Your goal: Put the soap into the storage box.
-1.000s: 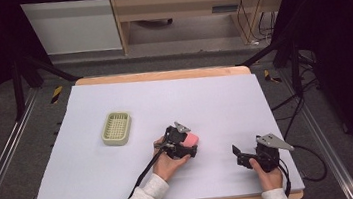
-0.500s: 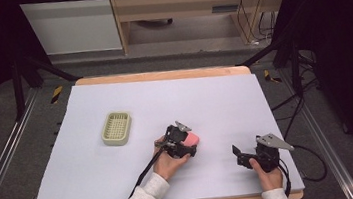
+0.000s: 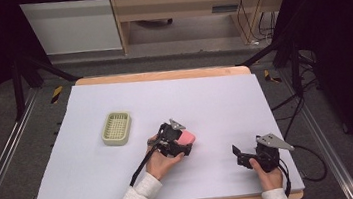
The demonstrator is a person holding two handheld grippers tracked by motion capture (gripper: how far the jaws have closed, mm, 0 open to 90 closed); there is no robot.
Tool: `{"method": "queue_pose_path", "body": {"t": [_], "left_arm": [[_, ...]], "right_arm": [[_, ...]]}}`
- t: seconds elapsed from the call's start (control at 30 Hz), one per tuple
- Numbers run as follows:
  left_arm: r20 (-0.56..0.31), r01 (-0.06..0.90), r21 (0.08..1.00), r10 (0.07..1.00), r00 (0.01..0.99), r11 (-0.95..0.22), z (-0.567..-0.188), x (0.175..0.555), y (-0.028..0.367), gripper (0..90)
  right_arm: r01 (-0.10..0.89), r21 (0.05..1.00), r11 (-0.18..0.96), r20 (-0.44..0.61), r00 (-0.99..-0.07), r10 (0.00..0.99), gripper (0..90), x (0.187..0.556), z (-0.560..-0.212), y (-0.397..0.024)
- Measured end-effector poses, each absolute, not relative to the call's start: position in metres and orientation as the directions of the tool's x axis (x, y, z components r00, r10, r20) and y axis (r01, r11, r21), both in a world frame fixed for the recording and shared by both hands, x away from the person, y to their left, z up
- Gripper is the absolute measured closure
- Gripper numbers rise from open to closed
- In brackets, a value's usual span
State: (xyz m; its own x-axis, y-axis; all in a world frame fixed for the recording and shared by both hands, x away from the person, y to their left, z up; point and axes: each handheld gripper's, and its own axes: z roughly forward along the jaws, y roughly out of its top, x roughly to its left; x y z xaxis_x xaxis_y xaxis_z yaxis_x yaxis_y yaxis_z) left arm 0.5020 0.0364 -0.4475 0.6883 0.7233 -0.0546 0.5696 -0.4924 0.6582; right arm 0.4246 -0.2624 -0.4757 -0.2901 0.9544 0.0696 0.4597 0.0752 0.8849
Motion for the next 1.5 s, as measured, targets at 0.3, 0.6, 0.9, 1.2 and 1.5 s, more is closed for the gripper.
{"method": "queue_pose_path", "body": {"t": [0.3, 0.6, 0.9, 1.2, 1.5], "left_arm": [[-0.062, 0.568, 0.677, 0.733, 0.678, -0.468, -0.435, 0.498, 0.061, 37.5], [-0.069, 0.574, 0.687, 0.747, 0.661, -0.445, -0.425, 0.496, 0.087, 37.5], [-0.065, 0.576, 0.700, 0.765, 0.641, -0.423, -0.417, 0.495, 0.111, 37.5], [-0.067, 0.583, 0.711, 0.788, 0.612, -0.392, -0.412, 0.496, 0.132, 37.5], [-0.071, 0.579, 0.732, 0.805, 0.589, -0.359, -0.401, 0.495, 0.154, 37.5]], "right_arm": [[0.460, 0.885, 0.074, 0.070, -0.289, 0.955, 3.8, 0.425, -0.476, -0.263], [0.462, 0.884, 0.073, 0.071, -0.288, 0.955, 3.8, 0.425, -0.476, -0.263], [0.465, 0.883, 0.071, 0.074, -0.286, 0.955, 3.8, 0.425, -0.476, -0.263], [0.464, 0.883, 0.070, 0.074, -0.285, 0.956, 3.9, 0.425, -0.476, -0.263], [0.468, 0.881, 0.068, 0.078, -0.286, 0.955, 3.9, 0.425, -0.476, -0.262]]}}
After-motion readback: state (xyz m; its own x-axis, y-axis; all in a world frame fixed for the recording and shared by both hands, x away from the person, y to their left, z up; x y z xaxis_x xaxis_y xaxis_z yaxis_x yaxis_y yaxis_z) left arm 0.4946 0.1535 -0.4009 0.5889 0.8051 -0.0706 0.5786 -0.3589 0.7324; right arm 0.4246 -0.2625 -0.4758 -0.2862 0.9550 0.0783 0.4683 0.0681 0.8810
